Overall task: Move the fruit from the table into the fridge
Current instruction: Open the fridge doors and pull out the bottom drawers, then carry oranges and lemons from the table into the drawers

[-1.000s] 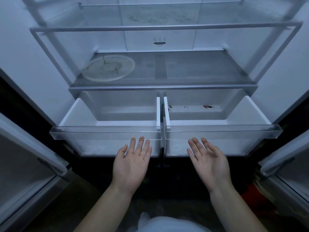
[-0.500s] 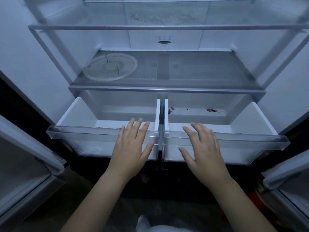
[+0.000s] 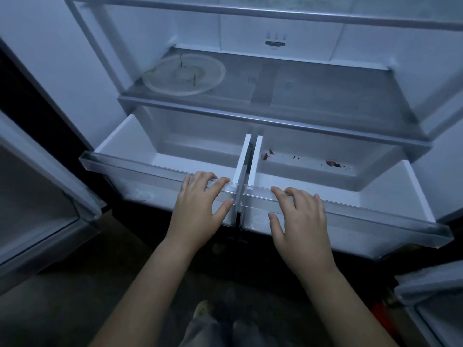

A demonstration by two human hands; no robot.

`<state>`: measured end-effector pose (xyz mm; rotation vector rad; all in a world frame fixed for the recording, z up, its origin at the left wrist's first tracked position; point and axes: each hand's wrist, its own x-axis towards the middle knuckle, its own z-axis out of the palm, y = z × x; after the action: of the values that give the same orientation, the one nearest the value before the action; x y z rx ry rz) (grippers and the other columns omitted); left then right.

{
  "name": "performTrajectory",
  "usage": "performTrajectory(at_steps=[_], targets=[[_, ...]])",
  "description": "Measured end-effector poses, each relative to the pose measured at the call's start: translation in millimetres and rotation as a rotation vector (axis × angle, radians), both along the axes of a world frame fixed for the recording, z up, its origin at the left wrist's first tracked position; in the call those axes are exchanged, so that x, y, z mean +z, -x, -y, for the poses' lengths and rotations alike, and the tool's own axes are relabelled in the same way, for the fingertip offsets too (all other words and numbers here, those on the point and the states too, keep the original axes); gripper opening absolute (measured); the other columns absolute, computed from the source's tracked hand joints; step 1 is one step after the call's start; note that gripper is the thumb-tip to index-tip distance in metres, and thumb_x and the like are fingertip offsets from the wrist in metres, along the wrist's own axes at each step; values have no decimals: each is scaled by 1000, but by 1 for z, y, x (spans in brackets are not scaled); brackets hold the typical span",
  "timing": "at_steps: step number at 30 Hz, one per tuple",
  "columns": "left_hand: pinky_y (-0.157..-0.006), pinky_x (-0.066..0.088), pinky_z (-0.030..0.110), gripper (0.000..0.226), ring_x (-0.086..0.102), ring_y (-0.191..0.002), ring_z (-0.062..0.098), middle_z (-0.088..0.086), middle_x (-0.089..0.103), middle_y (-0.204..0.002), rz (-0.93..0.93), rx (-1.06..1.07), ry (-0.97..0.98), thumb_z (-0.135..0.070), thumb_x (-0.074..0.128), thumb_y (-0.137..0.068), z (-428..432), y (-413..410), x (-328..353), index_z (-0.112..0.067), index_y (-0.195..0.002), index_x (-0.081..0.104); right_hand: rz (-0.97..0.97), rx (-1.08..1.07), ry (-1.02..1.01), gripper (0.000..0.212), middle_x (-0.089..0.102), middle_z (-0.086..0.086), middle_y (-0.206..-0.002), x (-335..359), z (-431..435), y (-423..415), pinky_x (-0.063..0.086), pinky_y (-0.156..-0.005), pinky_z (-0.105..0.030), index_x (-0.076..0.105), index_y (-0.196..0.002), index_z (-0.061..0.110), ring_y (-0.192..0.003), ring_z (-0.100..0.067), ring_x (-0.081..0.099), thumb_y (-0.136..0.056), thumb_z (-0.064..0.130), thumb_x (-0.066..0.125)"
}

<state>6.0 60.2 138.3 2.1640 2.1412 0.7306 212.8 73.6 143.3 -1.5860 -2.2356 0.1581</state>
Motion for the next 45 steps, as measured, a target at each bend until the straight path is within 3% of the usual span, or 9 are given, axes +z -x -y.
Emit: performTrajectory(at_steps=[3,12,16,19,24,26,31,36,45], targets=[[-114,20,44,46,44,-117,16,-2,50,-118,22,17,-4,-50,40,-88,0,-3,-2,-23,-122,56,1,11,-21,47,55,-5,-120,-1,-1,-4,24,-111,-49,51,-131,20,-117,-25,48,-85,30,49],[-116,12,41,47,33,-128,18,0,45,-129,-79,-29,77,-45,49,-91,1,3,2,-25,-134,44,28,0,-49,48,58,-8,-116,2,-1,-2,28,-109,-51,53,-129,16,-113,-30,51,-83,23,64],[-117,3,41,62,10,-144,22,4,23,-154,-192,-55,178,-49,39,-95,7,7,8,-25,-148,20,83,-16,-28,52,56,-13,-124,7,5,4,32,-107,-52,50,-132,11,-119,-33,48,-84,25,64],[-117,5,41,67,3,-146,20,2,12,-158,-219,-41,171,-54,34,-94,35,21,15,-24,-150,13,42,-35,-11,52,51,-16,-133,17,19,19,33,-104,-48,49,-132,7,-126,-34,42,-85,26,63],[-116,2,38,73,3,-146,18,-1,18,-157,-199,46,79,-61,9,-86,127,78,42,-25,-150,17,-66,129,-108,48,53,-13,-132,34,71,83,37,-102,-45,50,-130,5,-123,-32,47,-88,27,58],[-115,5,38,69,8,-145,18,-1,22,-156,-173,111,45,-59,13,-89,169,105,53,-25,-148,22,-99,229,-131,48,53,-14,-132,39,101,118,39,-102,-46,51,-129,4,-124,-33,47,-87,24,62],[-106,35,45,58,42,-130,26,7,46,-142,-167,271,-15,-50,33,-92,270,166,65,-19,-139,45,-164,469,-177,50,54,-17,-131,51,179,200,39,-103,-46,53,-128,3,-123,-36,48,-84,20,68],[-105,34,39,55,43,-127,21,3,48,-138,-190,485,-55,-50,38,-90,372,211,66,-22,-137,44,-161,680,-142,52,51,-10,-134,64,255,270,36,-107,-44,49,-132,11,-126,-29,43,-85,26,65],[-99,43,47,57,47,-127,25,4,51,-137,-181,922,-3,-53,38,-87,550,269,62,-22,-133,50,-120,1024,-41,59,38,-4,-145,67,379,379,24,-104,-30,39,-138,18,-134,-21,32,-87,43,52]])
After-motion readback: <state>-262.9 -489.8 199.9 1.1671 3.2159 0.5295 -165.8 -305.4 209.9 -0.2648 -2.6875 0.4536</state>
